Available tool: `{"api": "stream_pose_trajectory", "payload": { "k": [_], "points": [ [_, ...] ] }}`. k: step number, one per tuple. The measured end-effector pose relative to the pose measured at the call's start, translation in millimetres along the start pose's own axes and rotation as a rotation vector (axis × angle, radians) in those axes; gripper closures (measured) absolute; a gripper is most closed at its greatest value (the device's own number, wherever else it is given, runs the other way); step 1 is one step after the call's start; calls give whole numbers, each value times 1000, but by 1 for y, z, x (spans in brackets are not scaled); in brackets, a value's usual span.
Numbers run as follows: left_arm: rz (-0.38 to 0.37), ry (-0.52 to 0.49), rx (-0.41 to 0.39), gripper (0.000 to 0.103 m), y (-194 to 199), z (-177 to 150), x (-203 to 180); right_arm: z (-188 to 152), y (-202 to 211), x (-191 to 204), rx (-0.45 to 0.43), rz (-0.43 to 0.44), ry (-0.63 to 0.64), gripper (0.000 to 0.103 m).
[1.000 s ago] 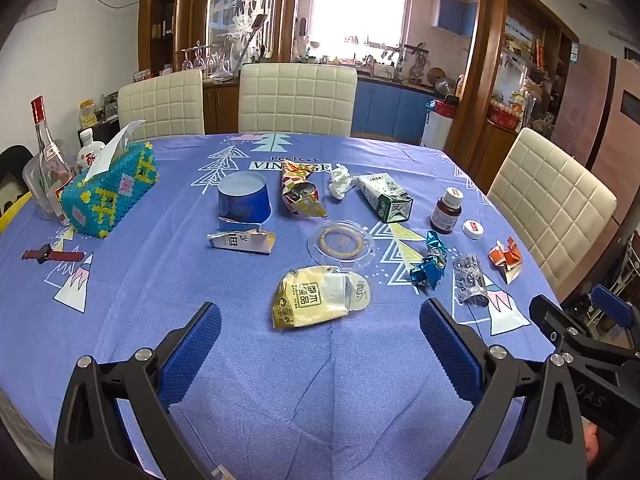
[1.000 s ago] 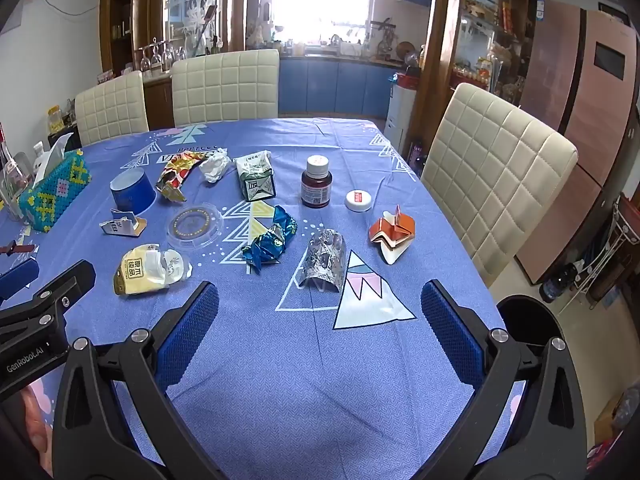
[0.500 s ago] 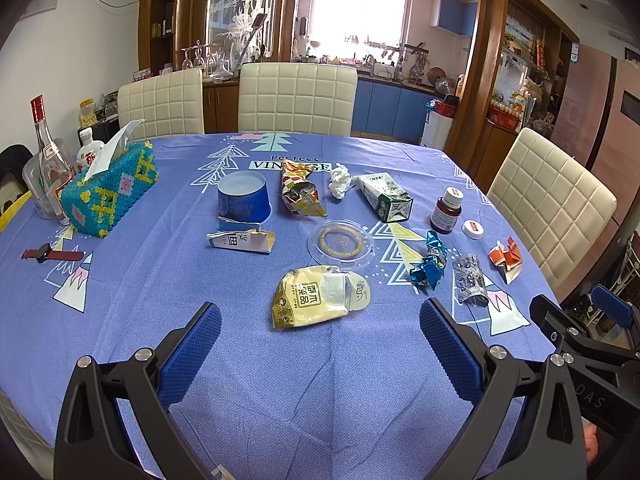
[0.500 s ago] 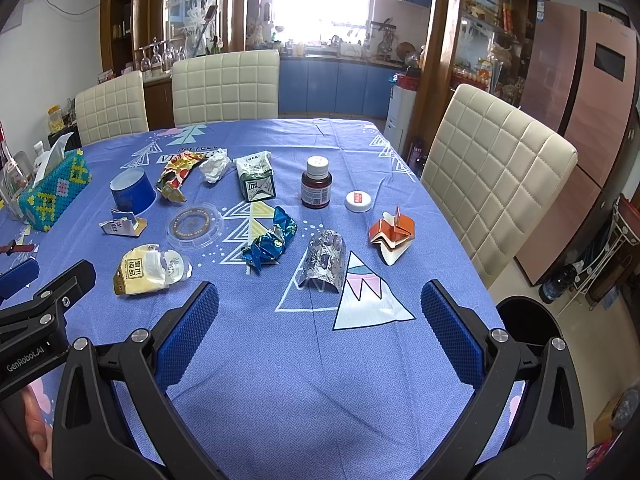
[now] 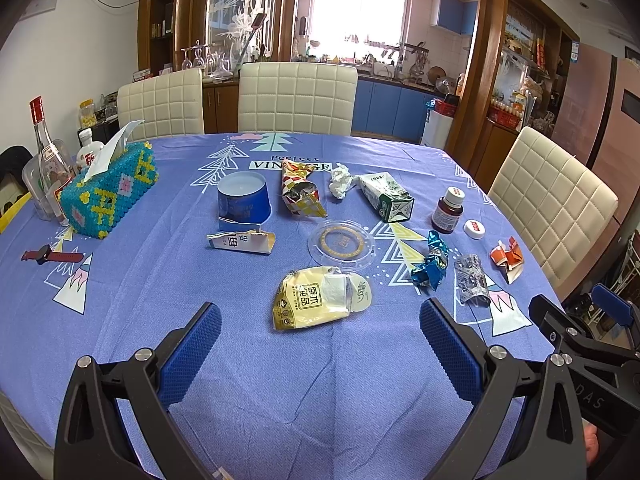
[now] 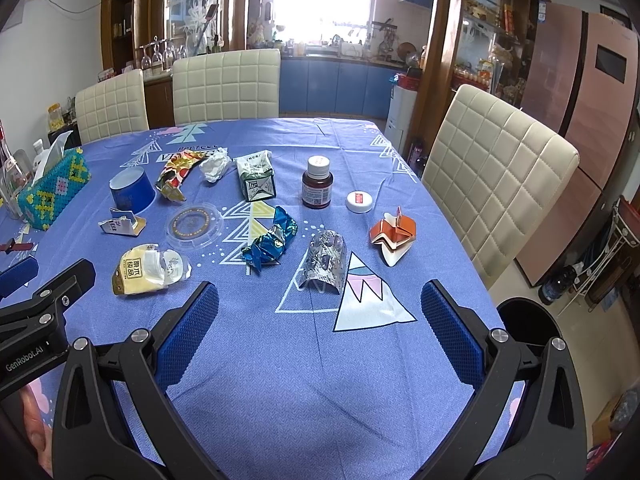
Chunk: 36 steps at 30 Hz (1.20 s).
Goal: Collect trash
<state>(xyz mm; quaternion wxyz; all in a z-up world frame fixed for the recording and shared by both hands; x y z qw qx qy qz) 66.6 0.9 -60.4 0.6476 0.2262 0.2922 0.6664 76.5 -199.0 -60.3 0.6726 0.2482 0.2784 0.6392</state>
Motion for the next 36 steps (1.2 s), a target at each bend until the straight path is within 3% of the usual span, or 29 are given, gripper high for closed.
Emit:
{"api": "stream_pose_trajectory", "payload": {
  "k": [4,10,17,24,25,27,28,30,34,36],
  "points": [
    [-3,4,17,6,-10,0,2,0,-17,-1,-13,14,-3,3],
    [-18,7,116,6,-59,-11,7,-10,-67,-9,81,34,-29,3],
    [16,16,198,6,-105,-16,12,-14,-113,-3,168,56,-15,3],
    [61,19,248,7,-134,-15,12,-1,-132,3,169,32,33,3],
    [70,24,244,9,-135,-15,14,0,-134,3,169,27,38,3],
    [49,38,252,53,-138,-17,14,2,-138,2,175,28,46,3],
    [29,54,265,53,-140,-18,15,3,-140,3,180,34,47,3],
    [9,70,253,64,-138,-16,18,2,-144,2,192,45,45,3],
    [-6,75,214,74,-131,-8,17,2,-156,0,208,32,48,4],
    [-11,73,200,76,-128,-5,14,1,-162,-4,222,34,32,15]
  ]
}}
Point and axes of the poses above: each gripper's, at about its wrist camera, not at the fingertips, and y roughly against the way its jaws point, x to its left, z to its top, the point moved 9 cm from there along -y, roughly the way its jaws point, and after that the axes turned 2 degrees about x, right-handed, at the moved point
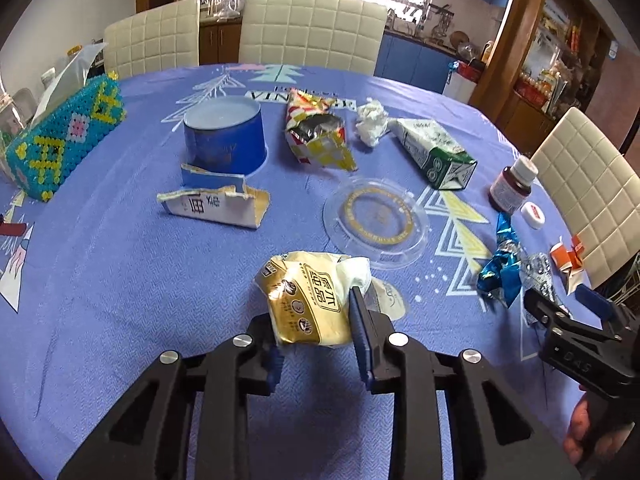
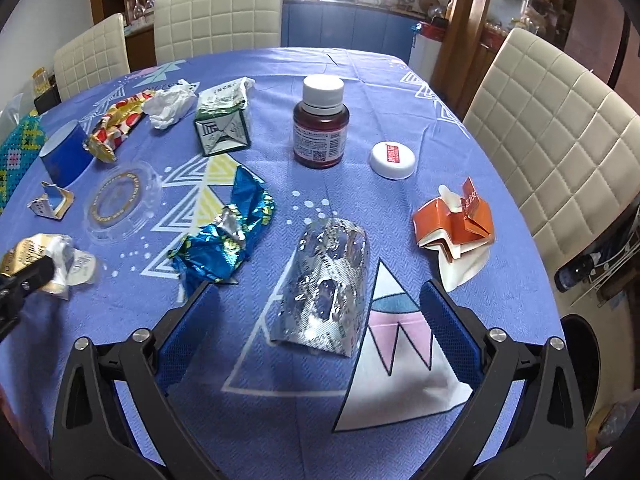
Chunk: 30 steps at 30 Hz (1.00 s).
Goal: Collect trash
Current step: 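Grasp the yellow snack bag with left gripper while right grasps silver blister pack, then carry both items to the black bin and open the right gripper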
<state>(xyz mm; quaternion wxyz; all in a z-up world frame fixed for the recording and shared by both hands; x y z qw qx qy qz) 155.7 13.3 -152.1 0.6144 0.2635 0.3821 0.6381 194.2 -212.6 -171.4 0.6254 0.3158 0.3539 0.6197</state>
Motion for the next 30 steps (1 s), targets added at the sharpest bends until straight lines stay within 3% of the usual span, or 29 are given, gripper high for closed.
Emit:
{"api": "stream_pose_trajectory", "payload": {
  "k": [2,4,8,15,23,30],
  "points": [
    [-4,-5,-9,77,2,3,-3,-4,-7,-4,37,29,-30,42],
    [-4,-8,-14,77,3,4,-5,-6,-8,-6,37,54,-45,58],
    [-3,-14,-34,79,7,6,-11,-9,1,-9,4,49,-33,73],
    [-35,-44,-56,80,21,7,-39,-9,33,-21,-72,15,-6,74],
    [-92,-124,-120,80,49,11,-101,-17,64,-62,-123,-1,-59,74],
    [-232,-221,-111,80,63,-5,-176,-33,90,-122,-163,-57,-141,74]
  ]
}}
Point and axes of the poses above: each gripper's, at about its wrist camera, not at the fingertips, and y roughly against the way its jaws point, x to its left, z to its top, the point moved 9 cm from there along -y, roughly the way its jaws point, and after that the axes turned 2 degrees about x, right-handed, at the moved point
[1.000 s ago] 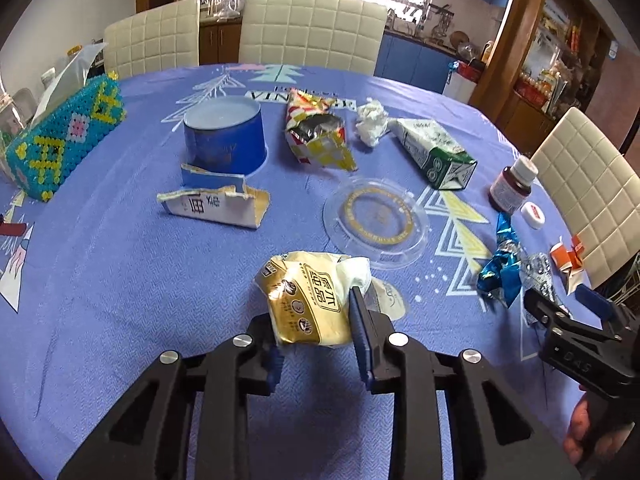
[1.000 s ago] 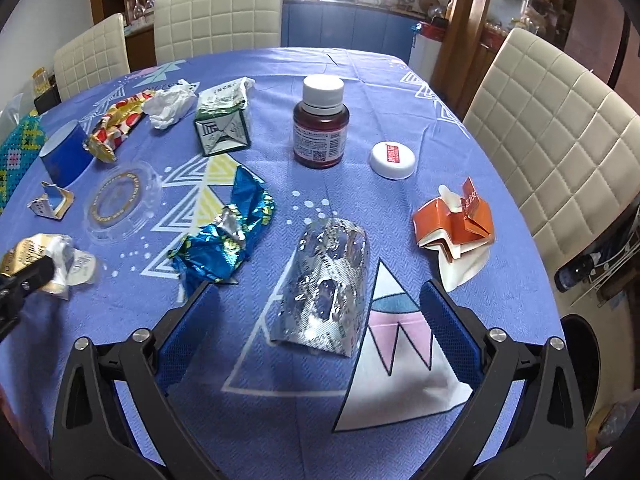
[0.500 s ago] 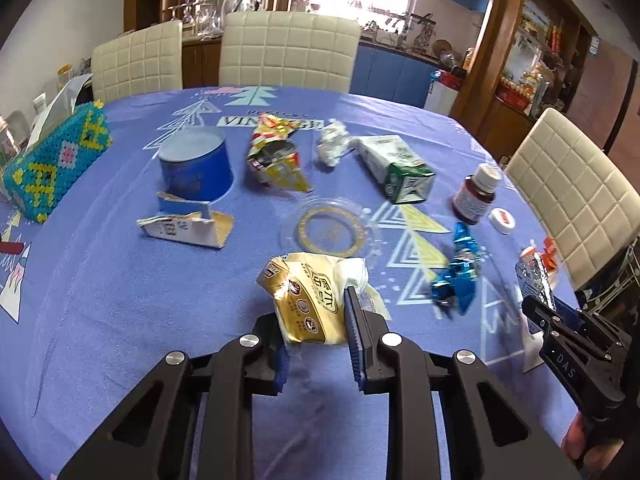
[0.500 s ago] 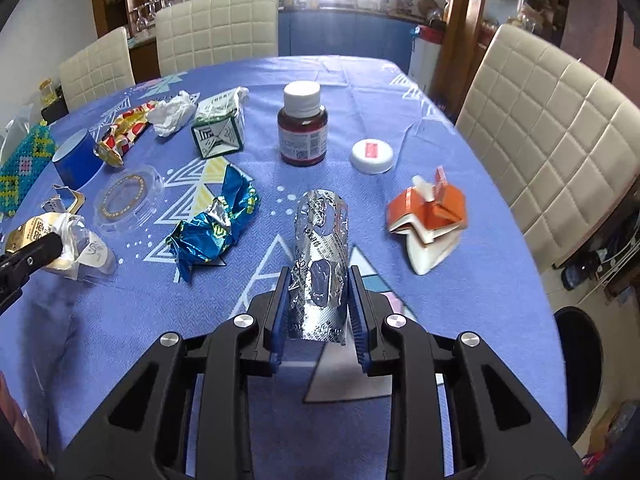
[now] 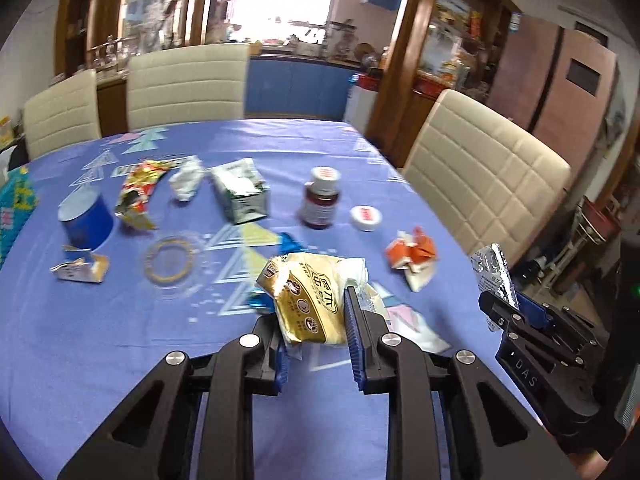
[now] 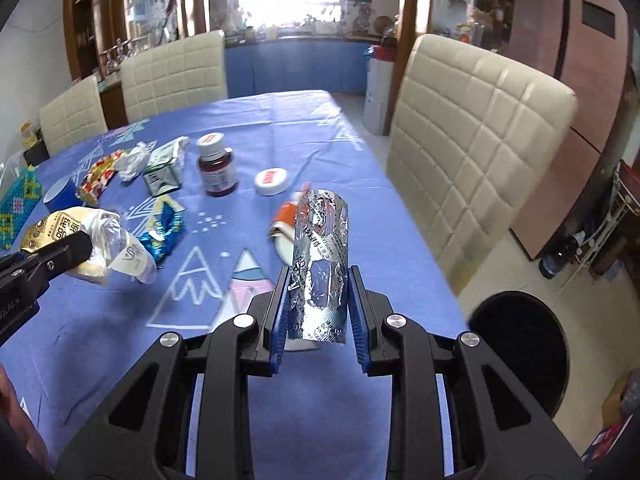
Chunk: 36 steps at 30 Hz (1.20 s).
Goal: Collect trash
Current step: 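Carry both items to the black bin and open the right gripper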
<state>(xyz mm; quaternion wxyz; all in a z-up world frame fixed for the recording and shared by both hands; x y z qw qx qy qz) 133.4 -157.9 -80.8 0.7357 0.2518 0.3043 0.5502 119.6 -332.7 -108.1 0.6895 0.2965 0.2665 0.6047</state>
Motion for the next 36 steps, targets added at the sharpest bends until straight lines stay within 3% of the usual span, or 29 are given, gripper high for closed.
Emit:
{"api": "stream_pose_trajectory", "payload": {
  "k": [8,12,22,24,27,28,29,31,36],
  "points": [
    [-206,-90,56,80,-16,-11,-99,-20,16,-90,-7,-118,-98,74],
    [-272,-132,94,80,-28,-17,-146,-28,18,-129,1,-177,-137,74],
    [-303,-232,110,80,-44,-22,-226,-45,8,-198,39,-220,-210,73],
    [-304,-241,112,80,-47,-21,-234,-45,6,-206,42,-222,-218,71],
    [-306,-251,125,80,-53,-23,-246,-47,7,-216,43,-225,-238,60],
    [-307,-258,131,80,-55,-24,-251,-47,8,-220,39,-225,-249,50],
    [-308,-263,134,80,-56,-24,-255,-47,9,-222,32,-229,-256,50],
    [-314,-278,140,80,-57,-26,-265,-50,11,-231,28,-256,-265,48],
    [-335,-317,140,80,-56,-31,-291,-55,21,-264,-8,-350,-325,33]
  ]
}}
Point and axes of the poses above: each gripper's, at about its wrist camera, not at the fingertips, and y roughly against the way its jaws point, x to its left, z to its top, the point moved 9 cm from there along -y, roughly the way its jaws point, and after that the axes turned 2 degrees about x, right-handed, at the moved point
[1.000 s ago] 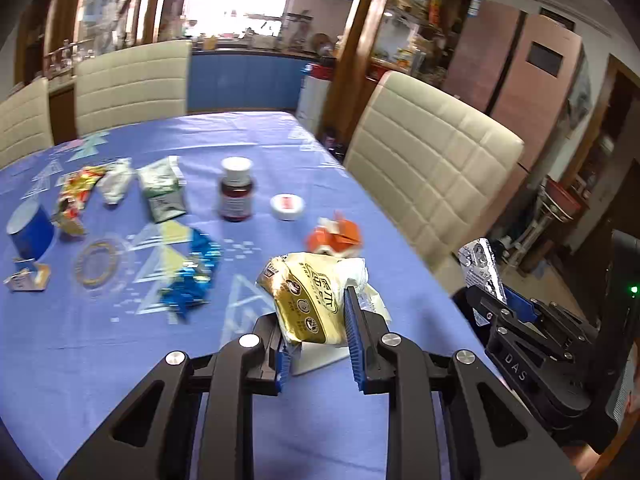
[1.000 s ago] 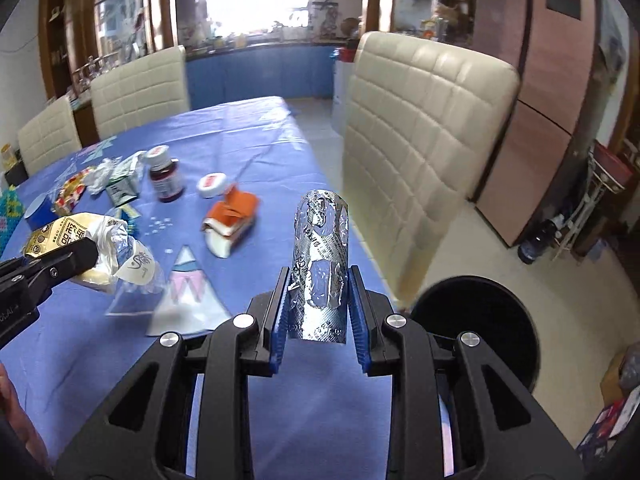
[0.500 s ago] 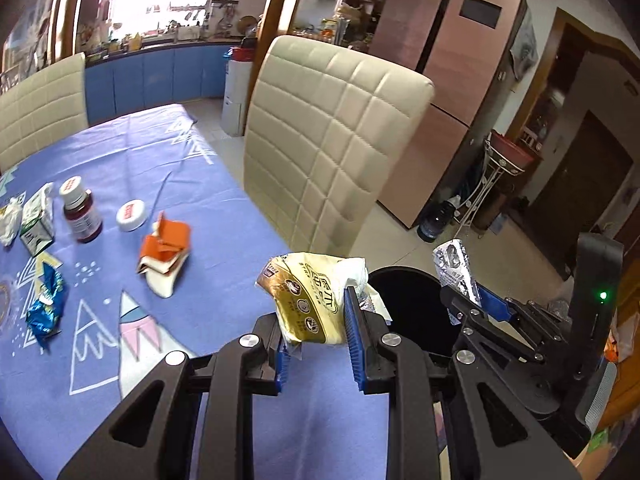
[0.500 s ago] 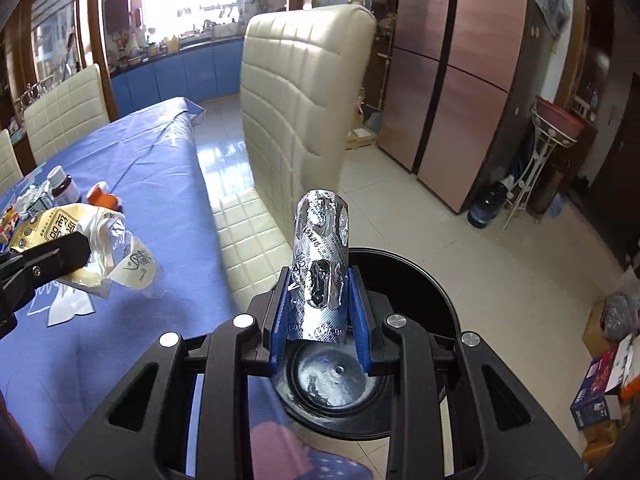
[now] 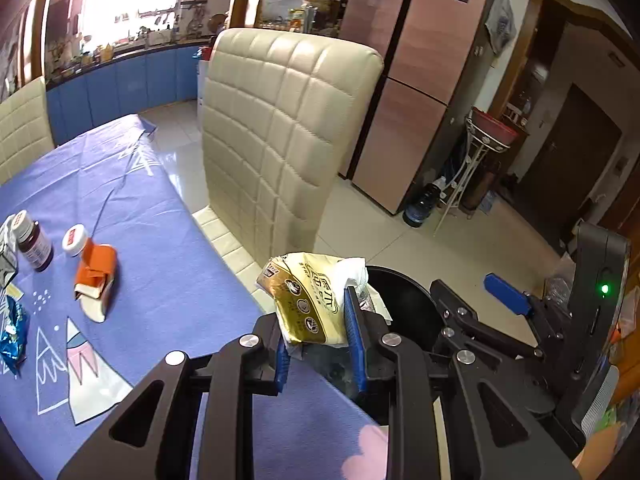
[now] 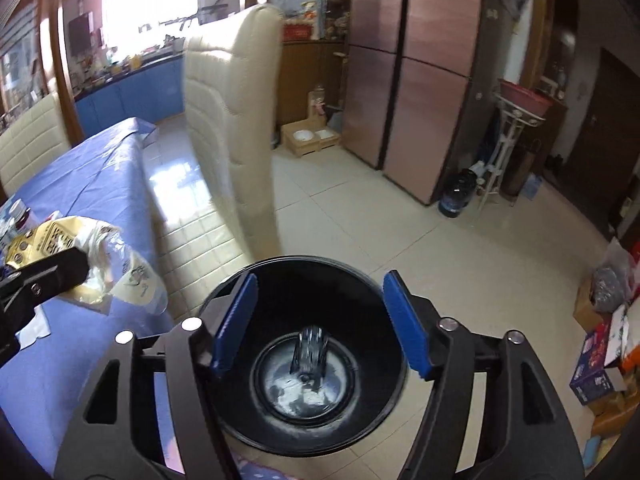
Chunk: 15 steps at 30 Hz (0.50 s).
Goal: Collect trash
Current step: 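Carry both items to the black bin and open the right gripper, then open the left gripper over the bin to drop the yellow bag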
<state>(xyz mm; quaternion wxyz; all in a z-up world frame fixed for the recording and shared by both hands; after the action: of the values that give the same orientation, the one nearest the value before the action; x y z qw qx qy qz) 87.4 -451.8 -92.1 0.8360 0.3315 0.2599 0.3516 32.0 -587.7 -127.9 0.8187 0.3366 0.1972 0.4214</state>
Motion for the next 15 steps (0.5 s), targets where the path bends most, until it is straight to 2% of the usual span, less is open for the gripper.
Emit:
{"api": "stream_pose_trajectory", "payload": {
  "k": [5,10,11,12,13,14,15],
  "points": [
    [-20,-62,-8,77,-5,1,-36,4,2,-32,-11,-29,-67,29],
    [-39,-116,-22,76,-6,2,-64,4,2,-44,-13,-35,-82,29],
    [-37,-124,-24,71,-6,1,-68,3,2,-46,-13,-37,-83,29],
    [-36,-129,-22,55,-6,0,-70,2,3,-48,-12,-38,-85,29],
    [-39,-129,-21,45,-6,0,-72,2,3,-50,-11,-39,-87,29],
    [-41,-123,-31,27,-4,1,-74,1,3,-51,-10,-40,-88,29],
    [-36,-114,-53,19,-1,3,-73,1,3,-52,-9,-41,-89,29]
  ]
}}
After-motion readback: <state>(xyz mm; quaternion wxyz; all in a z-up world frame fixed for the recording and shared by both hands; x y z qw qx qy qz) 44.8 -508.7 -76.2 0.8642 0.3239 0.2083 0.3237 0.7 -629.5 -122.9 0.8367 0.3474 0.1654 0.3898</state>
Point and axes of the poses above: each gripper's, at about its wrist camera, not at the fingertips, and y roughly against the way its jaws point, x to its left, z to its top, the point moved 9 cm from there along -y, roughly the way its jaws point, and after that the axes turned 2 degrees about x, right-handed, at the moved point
